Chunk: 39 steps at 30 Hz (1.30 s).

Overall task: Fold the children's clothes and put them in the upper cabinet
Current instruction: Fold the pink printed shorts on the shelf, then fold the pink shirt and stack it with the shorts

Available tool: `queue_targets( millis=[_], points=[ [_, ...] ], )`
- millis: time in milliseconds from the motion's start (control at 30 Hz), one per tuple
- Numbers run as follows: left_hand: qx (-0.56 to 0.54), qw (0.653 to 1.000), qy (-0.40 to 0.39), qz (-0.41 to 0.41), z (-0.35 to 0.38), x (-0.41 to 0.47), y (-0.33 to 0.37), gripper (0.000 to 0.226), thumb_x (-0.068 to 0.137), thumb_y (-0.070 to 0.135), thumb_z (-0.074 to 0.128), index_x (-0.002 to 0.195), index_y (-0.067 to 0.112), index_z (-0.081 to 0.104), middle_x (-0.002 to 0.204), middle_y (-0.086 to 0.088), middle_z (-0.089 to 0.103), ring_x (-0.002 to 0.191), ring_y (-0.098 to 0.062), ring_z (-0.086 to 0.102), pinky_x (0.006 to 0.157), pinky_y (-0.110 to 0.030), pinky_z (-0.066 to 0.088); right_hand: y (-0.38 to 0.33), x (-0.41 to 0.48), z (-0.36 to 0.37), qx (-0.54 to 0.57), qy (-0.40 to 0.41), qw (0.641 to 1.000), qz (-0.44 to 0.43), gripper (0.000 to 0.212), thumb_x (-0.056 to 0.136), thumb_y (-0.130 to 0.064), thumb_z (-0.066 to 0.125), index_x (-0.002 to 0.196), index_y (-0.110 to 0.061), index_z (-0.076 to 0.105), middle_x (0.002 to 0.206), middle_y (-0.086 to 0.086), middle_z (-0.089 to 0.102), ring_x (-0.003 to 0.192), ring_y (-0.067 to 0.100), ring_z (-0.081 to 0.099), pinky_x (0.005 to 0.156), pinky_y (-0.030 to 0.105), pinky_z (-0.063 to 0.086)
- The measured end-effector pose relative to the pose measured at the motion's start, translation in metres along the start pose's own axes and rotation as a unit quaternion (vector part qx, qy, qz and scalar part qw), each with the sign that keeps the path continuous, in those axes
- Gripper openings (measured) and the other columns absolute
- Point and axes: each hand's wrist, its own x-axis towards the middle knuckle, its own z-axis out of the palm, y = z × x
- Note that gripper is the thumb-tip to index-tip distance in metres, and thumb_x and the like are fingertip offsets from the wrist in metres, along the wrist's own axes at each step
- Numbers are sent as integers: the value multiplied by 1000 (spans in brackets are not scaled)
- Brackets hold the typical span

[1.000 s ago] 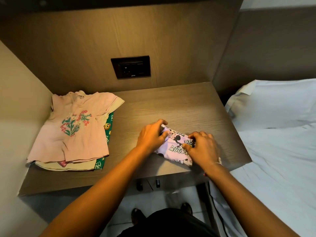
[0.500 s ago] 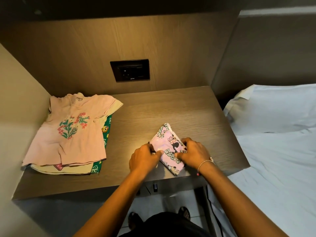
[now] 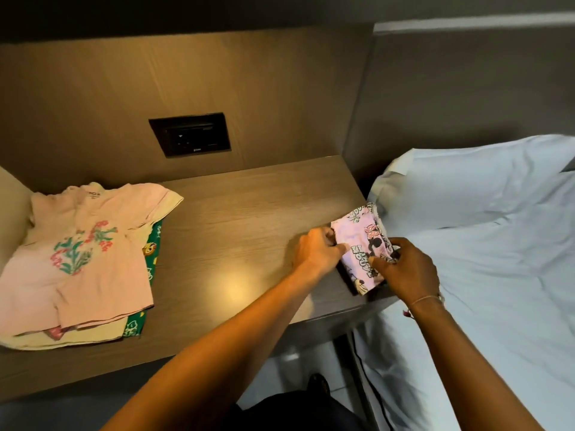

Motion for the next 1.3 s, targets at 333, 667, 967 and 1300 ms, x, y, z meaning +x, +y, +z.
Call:
queue_targets(
  millis=[333, 667, 967, 1300],
  points=[
    [342, 896, -90, 267, 22, -15, -46, 99, 80, 81, 33, 155, 19, 12, 164, -1, 1, 149, -23, -15, 119, -53, -8, 32, 14, 14, -226, -131, 950, -168, 63, 99, -46, 34, 154, -29, 8, 164, -2, 1, 149, 28, 2, 118, 55, 14],
    [249, 949, 111, 158, -70, -51, -121, 71, 96, 58, 30, 154, 21, 12, 164, 0, 3, 149, -20, -12, 120, -48, -7, -45, 6, 48, -202, -92, 947, -231, 59, 100, -37, 40, 153, -29, 17, 163, 4, 10, 149, 31, 8, 118, 55, 12],
    [235, 936, 241, -100, -186, -120, -256, 69, 98, 51, 34, 154, 15, 17, 163, -6, 13, 150, -25, 6, 122, -42, 3, -275, -20, 218, -191, -202, 792, -543, 47, 96, -35, 49, 141, -23, 43, 147, 7, 43, 130, 30, 42, 106, 44, 40],
    [194, 913, 348, -83, -234, -162, -302, 27, 81, 24, 76, 105, 11, 74, 118, -11, 69, 114, -31, 62, 81, -43, 57, -362, -3, 288, -251, -205, 728, -604, 31, 89, -35, 63, 120, -31, 67, 120, -5, 67, 107, 20, 60, 81, 29, 50]
  ],
)
